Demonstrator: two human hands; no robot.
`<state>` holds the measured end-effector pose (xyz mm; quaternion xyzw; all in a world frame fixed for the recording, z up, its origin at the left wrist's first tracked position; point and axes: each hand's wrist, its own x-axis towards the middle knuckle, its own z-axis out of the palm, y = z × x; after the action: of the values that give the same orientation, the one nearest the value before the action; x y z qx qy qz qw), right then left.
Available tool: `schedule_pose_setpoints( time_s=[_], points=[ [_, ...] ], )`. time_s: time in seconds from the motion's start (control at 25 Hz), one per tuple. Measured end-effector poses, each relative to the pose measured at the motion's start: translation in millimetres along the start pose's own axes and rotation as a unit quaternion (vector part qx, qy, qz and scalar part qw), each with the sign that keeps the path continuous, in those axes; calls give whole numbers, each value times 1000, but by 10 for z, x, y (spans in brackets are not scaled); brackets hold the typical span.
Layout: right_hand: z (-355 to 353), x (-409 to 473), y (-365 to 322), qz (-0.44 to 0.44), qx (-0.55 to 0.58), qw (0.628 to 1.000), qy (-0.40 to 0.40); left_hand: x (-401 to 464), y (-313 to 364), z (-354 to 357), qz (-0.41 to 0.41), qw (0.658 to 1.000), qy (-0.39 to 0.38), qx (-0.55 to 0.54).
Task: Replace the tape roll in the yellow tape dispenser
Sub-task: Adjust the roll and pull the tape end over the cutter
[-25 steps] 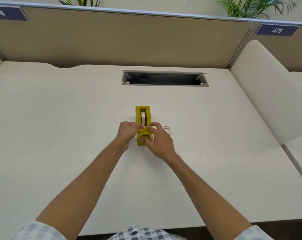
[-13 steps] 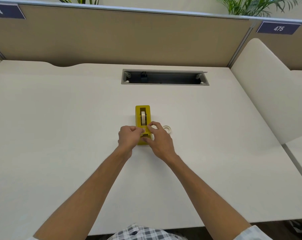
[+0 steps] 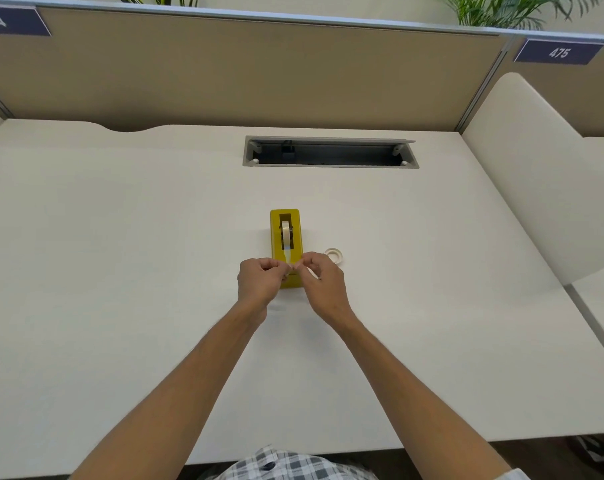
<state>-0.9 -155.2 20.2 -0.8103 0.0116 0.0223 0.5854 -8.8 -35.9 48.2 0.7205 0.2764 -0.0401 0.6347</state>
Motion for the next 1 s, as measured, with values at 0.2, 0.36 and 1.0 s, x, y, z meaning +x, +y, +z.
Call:
schedule_pose_setpoints(
  time_s=[0.2, 0.36, 1.0],
  points=[
    [13, 59, -26, 35, -13, 999, 5, -36, -35, 36, 0, 999, 44, -16],
    [7, 49, -50, 46, -8, 999, 11, -49, -86, 25, -50, 996, 39, -67],
    [-3, 40, -25, 35, -34, 999, 12, -69, -287, 118, -59, 996, 39, -51]
  ],
)
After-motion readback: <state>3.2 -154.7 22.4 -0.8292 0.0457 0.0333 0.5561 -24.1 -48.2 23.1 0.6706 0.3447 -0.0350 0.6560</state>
